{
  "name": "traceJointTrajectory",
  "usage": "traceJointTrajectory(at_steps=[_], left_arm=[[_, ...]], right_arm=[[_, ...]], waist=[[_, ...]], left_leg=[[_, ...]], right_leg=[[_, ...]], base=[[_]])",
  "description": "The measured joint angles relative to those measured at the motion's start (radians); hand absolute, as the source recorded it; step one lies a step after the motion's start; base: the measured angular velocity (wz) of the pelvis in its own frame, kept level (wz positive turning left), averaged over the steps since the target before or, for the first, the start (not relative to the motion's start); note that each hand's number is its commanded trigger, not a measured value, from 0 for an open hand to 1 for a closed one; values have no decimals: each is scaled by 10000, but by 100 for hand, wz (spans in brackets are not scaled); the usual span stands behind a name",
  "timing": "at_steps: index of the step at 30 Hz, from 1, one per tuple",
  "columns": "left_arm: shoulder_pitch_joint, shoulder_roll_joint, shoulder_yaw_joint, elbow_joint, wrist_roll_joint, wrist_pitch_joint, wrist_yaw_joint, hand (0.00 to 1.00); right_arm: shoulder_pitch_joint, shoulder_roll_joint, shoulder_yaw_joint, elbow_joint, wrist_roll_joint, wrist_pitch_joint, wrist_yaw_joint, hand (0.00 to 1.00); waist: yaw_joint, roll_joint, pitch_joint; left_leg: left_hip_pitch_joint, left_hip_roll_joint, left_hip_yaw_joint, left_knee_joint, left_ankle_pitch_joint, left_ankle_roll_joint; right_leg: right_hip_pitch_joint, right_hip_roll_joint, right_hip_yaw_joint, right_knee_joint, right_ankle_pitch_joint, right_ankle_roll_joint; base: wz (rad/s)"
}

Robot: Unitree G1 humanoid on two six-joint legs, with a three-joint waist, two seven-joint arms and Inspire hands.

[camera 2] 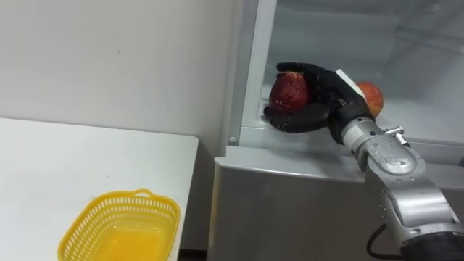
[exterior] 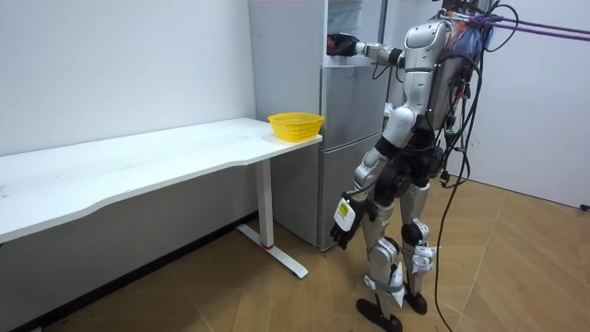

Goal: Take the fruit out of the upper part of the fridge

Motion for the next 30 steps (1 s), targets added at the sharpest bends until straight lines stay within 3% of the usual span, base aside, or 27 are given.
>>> traceJointTrajectory(at_steps=[14, 23, 30], left_arm=[[-90, 60, -144, -5, 5, 7, 5, 0], [-117, 75, -169, -17, 7, 32, 38, 0], [-119, 78, -221, -13, -92, -13, 326, 0]], right_arm=[[-327, -3, 46, 140, -528, 161, -397, 100], [-370, -4, 118, 83, -553, 177, -389, 100], [-156, -1, 156, -609, -488, 185, -494, 100]], waist=[[151, -26, 20], [109, -71, -13], [26, 9, 34]], left_leg=[[-17, -3, -14, -2, -2, -1], [8, -4, -5, 40, -1, -2], [14, -5, -14, -7, -1, -1]], right_leg=[[-16, -1, -21, -2, 0, 0], [13, -22, -70, -4, 0, 1], [29, -13, -66, -14, 0, 1]], base=[[0], [0], [0]])
